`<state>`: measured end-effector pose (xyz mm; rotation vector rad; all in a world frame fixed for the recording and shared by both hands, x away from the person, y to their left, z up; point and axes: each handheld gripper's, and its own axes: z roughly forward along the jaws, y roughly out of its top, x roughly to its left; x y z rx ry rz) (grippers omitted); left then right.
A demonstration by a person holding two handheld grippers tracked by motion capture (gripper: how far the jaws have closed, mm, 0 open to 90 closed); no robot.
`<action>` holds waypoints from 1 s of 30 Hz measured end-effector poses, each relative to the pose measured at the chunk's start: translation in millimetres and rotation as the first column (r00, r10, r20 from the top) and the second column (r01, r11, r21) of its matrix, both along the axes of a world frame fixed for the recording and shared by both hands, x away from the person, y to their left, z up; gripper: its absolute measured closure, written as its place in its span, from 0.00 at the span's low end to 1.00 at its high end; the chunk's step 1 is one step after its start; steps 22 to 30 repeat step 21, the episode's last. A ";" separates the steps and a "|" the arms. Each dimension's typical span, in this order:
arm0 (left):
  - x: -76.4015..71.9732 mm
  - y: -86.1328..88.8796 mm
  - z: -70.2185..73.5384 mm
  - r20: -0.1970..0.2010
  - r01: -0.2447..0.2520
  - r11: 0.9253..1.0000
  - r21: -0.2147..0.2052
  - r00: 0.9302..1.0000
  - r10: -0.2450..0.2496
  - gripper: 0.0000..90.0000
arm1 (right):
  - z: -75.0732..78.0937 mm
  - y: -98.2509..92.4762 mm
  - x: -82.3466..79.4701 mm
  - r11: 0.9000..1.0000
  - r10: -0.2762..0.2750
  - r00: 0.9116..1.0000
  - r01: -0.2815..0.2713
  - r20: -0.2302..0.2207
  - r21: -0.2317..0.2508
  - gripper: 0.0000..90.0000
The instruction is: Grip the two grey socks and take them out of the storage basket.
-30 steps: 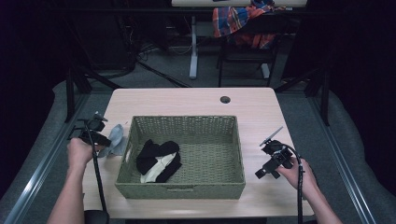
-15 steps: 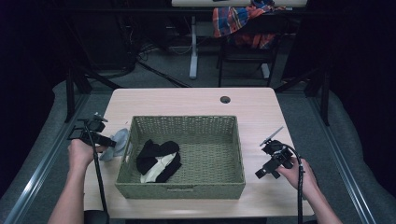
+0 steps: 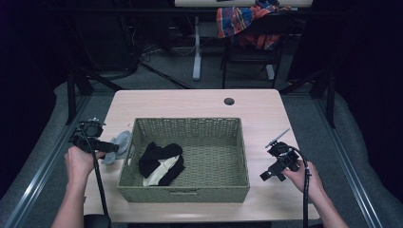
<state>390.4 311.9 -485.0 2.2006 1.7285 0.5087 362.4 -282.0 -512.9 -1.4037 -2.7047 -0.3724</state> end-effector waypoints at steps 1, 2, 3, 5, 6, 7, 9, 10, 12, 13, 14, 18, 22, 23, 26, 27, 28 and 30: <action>-3.6 -0.8 -0.2 -0.001 -0.001 1.000 0.010 1.000 0.001 0.00 | -0.4 0.7 -0.6 1.000 -0.009 1.000 0.009 0.005 0.013 0.12; -6.9 -1.6 -0.8 0.000 0.002 1.000 0.014 1.000 -0.002 0.00 | -1.0 1.5 -1.3 1.000 -0.022 1.000 0.022 0.010 0.023 0.12; -10.5 -2.5 -1.0 0.001 0.002 1.000 0.014 1.000 -0.002 0.00 | -0.7 1.6 -1.4 1.000 -0.020 1.000 0.020 0.010 0.021 0.12; -17.1 -3.2 -0.3 0.001 0.002 1.000 0.013 1.000 -0.002 0.00 | -1.1 2.3 -2.3 0.999 -0.031 0.999 0.030 0.020 0.028 0.12; -20.7 -3.3 0.0 0.011 0.002 1.000 0.005 1.000 -0.002 0.00 | -1.1 2.6 -2.6 0.999 -0.033 0.999 0.033 0.022 0.026 0.12; -24.3 -3.5 0.3 0.015 -0.002 1.000 -0.001 1.000 0.002 0.00 | -1.0 2.4 -2.4 0.999 -0.029 0.999 0.028 0.023 0.021 0.12; -31.2 -2.8 0.2 0.011 -0.008 1.000 -0.004 1.000 0.008 0.00 | -0.7 2.0 -1.6 1.000 -0.014 1.000 0.014 0.019 0.009 0.12; -34.7 -1.4 0.3 0.012 -0.017 1.000 -0.008 1.000 0.018 0.00 | -0.5 2.2 -1.7 1.000 -0.013 1.000 0.013 0.016 0.014 0.12; -42.3 2.1 -0.6 0.015 -0.029 0.999 -0.031 0.999 0.030 0.00 | -0.2 2.4 -1.8 1.000 -0.012 1.000 0.012 0.018 0.012 0.12; -46.2 3.1 -2.3 0.013 -0.032 0.999 -0.034 0.999 0.033 0.00 | -0.1 2.6 -1.9 1.000 -0.011 1.000 0.011 0.019 0.011 0.12; -50.1 3.5 -4.6 0.011 -0.032 0.999 -0.031 0.999 0.033 0.00 | 0.0 2.6 -2.0 1.000 -0.011 1.000 0.010 0.020 0.011 0.12; -56.5 4.2 -13.8 -0.032 -0.010 1.000 -0.009 0.999 0.009 0.00 | 0.1 3.6 -1.9 1.000 -0.015 1.000 0.014 0.021 0.015 0.12; -51.7 8.2 -16.1 -0.026 -0.016 1.000 -0.009 1.000 0.015 0.00 | 1.7 3.8 -0.5 1.000 0.007 1.000 -0.007 0.024 -0.003 0.12; -51.7 8.2 -16.1 -0.026 -0.016 1.000 -0.009 1.000 0.015 0.00 | 1.7 3.8 -0.5 1.000 0.007 1.000 -0.007 0.024 -0.003 0.12; -51.7 8.2 -16.1 -0.026 -0.016 1.000 -0.009 1.000 0.015 0.00 | 1.7 3.8 -0.5 1.000 0.007 1.000 -0.007 0.024 -0.003 0.12; -51.7 8.2 -16.1 -0.026 -0.016 1.000 -0.009 1.000 0.015 0.00 | 1.7 3.8 -0.5 1.000 0.007 1.000 -0.007 0.024 -0.003 0.12; -51.7 8.2 -16.1 -0.026 -0.016 1.000 -0.009 1.000 0.015 0.00 | 1.7 3.8 -0.5 1.000 0.007 1.000 -0.007 0.024 -0.003 0.12; -51.7 8.2 -16.1 -0.026 -0.016 1.000 -0.009 1.000 0.015 0.00 | 1.7 3.8 -0.5 1.000 0.007 1.000 -0.007 0.024 -0.003 0.12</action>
